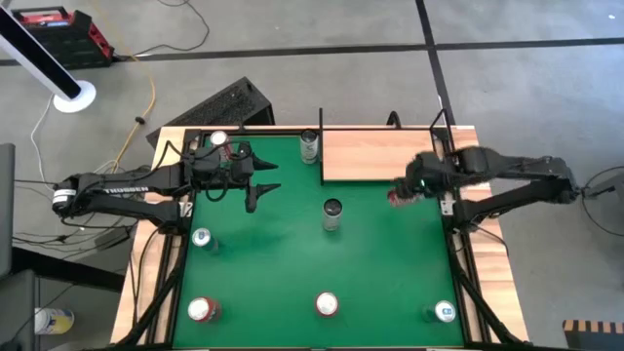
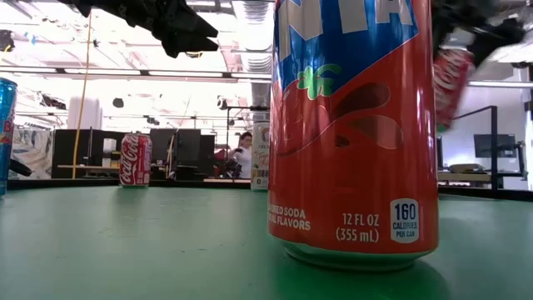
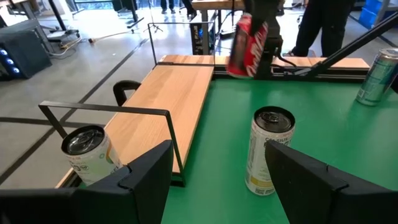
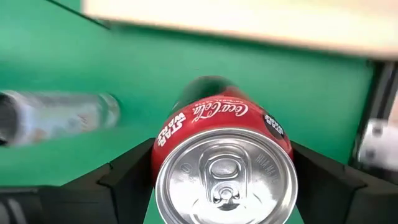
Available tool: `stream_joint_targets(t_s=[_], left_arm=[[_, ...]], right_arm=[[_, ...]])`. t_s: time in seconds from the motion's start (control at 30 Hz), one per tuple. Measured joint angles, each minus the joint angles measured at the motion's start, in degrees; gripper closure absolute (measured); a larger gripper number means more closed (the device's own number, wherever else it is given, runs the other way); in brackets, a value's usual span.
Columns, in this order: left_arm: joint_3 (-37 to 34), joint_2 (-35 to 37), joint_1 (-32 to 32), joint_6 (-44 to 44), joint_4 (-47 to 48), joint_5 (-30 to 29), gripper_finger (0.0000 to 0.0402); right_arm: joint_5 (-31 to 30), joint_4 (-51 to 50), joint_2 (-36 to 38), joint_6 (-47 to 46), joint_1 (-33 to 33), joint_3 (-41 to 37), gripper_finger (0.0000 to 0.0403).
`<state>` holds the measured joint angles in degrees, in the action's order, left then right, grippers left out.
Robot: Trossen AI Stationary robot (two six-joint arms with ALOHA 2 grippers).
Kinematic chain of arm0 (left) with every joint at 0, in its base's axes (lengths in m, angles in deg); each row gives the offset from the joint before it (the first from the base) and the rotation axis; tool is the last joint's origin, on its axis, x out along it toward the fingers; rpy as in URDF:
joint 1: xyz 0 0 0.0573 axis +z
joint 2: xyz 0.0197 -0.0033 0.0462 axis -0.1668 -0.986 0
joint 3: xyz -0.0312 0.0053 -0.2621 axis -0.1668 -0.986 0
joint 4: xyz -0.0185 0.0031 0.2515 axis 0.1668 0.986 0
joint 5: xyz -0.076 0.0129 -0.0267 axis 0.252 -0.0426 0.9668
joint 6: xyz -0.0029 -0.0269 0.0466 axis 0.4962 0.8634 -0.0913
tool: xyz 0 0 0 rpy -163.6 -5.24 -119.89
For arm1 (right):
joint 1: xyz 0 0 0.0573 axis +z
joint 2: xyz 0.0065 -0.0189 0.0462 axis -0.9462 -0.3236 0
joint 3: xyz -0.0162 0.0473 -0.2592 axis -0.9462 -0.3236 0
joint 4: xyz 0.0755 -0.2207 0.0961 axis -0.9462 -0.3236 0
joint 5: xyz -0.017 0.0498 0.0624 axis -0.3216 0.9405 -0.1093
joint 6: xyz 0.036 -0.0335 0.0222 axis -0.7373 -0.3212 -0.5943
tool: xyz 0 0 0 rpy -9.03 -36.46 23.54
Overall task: Place canned beverage on shelf
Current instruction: Put the bottom red soda can on the shelf
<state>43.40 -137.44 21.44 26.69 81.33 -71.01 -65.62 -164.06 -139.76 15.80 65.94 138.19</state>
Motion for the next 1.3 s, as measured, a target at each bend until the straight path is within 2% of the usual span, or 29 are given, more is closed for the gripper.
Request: stream_joint_targets(t_s=[0.17, 0.27, 0.43, 0.53, 0.8, 1.07, 1.3], left_arm=[[0.00, 0.00, -0.02, 0.70, 0.00, 0.00, 0.0161], [0.00, 0.00, -0.01, 2.97, 0.00, 0.02, 0.0161], [0.00, 0.00, -0.01, 5.78, 0.00, 0.57, 0.0161], [0.00, 0.00, -0.02, 7.02, 0.02, 0.61, 0.0161], [0.00, 0.00, 0.00, 10.36, 0.02, 0.63, 0.0161], [0.00, 0.00, -0.04, 13.34, 0.75, 0.66, 0.0161], [0.00, 0.00, -0.04, 13.92, 1.43, 0.68, 0.0161]], right_arm=[[-1.05, 0.21, -8.26, 18.94, -11.51, 9.82, 0.0072], [1.00, 0.33, -12.58, 30.88, -20.43, 13.78, 0.0072], [7.37, -0.12, -18.26, 45.90, -35.00, 15.31, 0.0072], [7.77, -1.61, -21.61, 52.39, -40.67, 15.31, 0.0072], [7.74, 0.07, -28.46, 62.36, -46.65, 15.33, 0.0072], [7.65, 3.49, -29.72, 64.06, -50.28, 14.34, 0.0071], [7.76, 3.39, -29.63, 64.48, -50.90, 14.34, 0.0047]])
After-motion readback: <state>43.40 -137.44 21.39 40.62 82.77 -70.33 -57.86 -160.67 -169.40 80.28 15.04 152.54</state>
